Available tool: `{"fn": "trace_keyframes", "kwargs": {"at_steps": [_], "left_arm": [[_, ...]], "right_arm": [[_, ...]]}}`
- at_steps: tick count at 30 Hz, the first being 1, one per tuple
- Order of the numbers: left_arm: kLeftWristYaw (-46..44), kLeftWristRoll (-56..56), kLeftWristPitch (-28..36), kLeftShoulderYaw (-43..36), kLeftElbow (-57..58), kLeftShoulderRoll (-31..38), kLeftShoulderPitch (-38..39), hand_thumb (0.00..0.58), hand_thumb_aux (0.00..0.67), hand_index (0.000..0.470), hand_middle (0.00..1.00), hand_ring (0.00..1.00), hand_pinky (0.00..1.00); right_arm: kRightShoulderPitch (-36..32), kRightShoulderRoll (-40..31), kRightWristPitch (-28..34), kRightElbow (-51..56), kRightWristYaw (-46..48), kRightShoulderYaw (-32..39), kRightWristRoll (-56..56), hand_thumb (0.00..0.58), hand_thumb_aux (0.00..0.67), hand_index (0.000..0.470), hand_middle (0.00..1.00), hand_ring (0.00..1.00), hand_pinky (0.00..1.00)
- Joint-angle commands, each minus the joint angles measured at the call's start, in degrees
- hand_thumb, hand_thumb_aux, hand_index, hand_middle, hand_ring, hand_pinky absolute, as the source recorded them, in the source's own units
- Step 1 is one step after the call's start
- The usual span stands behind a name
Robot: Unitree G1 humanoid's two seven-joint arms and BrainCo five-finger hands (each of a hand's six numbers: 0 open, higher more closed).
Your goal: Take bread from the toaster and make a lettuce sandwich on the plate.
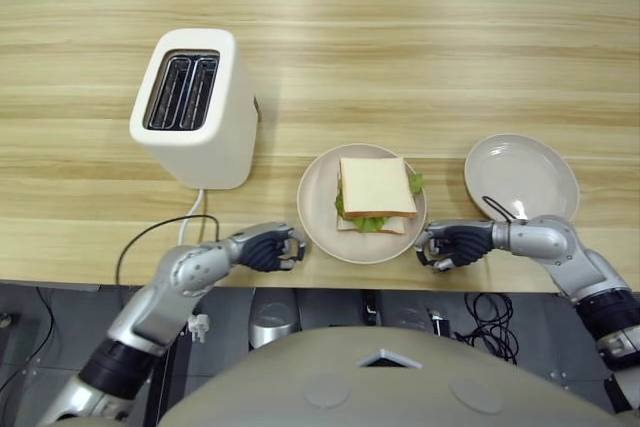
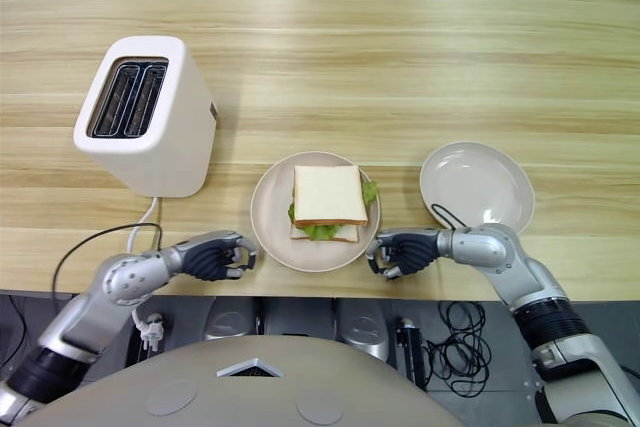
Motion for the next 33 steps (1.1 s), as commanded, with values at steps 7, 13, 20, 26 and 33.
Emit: {"fn": "trace_keyframes", "kwargs": {"at_steps": [7,13,20,26,33], "left_arm": [[-0.12,1.99,-1.76,-5.30,9.65,-4.17,-8.21,0.580,0.670,0.460,1.00,1.00,1.00],[5.10,3.29,-2.60,-3.50,23.42,-6.72,-20.15,0.580,0.670,0.460,1.00,1.00,1.00],[9.80,4.94,-6.39,-5.55,43.29,-12.14,-33.62,0.580,0.670,0.460,1.00,1.00,1.00],[15.66,6.02,-10.35,-6.48,63.28,-18.49,-43.53,0.580,0.670,0.460,1.00,1.00,1.00],[25.77,6.48,-15.25,-4.89,72.19,-18.87,-47.76,0.580,0.670,0.460,1.00,1.00,1.00]], "right_arm": [[-4.67,7.29,3.88,1.90,-3.16,3.85,-5.18,0.580,0.670,0.460,1.00,1.00,1.00],[-17.26,12.37,2.72,15.99,-11.10,6.08,-13.45,0.580,0.670,0.460,1.00,1.00,1.00],[-31.22,17.09,1.48,36.67,-16.59,10.21,-20.04,0.580,0.670,0.460,1.00,1.00,1.00],[-40.51,22.57,3.69,54.39,-24.93,13.70,-24.75,0.580,0.670,0.460,1.00,1.00,1.00],[-43.11,24.52,1.63,59.39,-29.03,11.41,-22.20,0.580,0.670,0.460,1.00,1.00,1.00]]}}
